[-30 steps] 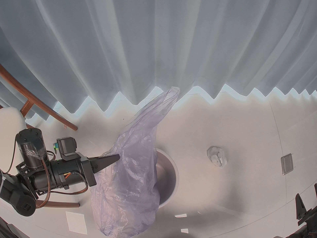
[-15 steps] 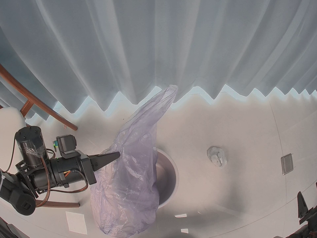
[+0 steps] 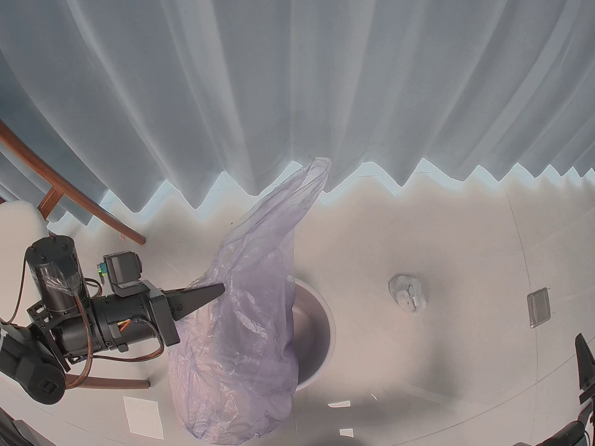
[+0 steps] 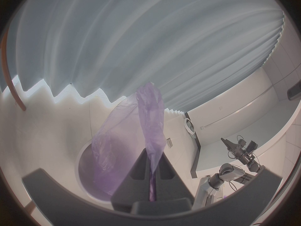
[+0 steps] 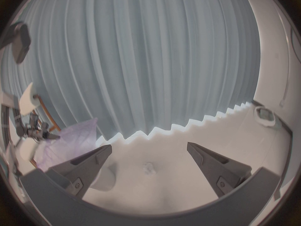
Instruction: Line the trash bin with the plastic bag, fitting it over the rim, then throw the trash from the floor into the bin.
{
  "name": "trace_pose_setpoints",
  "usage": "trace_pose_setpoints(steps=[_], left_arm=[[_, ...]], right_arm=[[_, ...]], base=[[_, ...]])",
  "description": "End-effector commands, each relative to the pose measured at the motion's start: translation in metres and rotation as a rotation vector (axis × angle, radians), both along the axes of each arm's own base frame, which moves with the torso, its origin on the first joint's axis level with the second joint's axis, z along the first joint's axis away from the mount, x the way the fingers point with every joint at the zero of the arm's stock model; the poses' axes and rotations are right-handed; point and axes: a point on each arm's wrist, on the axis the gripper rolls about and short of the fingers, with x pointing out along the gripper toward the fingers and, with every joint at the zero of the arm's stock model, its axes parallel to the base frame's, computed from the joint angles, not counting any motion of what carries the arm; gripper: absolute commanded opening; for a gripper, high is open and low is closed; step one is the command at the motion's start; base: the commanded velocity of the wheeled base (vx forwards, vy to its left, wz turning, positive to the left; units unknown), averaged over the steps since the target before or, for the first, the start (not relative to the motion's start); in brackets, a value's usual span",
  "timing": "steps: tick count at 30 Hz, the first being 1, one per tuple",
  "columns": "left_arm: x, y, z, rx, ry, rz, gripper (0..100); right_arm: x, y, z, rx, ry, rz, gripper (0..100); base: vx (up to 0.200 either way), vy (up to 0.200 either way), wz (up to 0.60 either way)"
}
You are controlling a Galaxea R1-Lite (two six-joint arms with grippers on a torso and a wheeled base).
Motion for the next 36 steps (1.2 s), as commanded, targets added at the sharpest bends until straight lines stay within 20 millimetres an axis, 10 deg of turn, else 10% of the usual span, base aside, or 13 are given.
trace_pose_setpoints(steps=[1,36], left_arm=[[-0.001,0.0,0.003,-0.005,-0.011,0.0,0],[0.0,0.002,0.003,-0.005,-0.01,0.009,0]], right_arm=[[0.015,0.001,0.024,0.12,0.099,0.068,100],[0.066,0.036,0.021,0.314,0.687,0.879,100]], base=[[0.0,0.0,0.0],[0.0,0.0,0.0]])
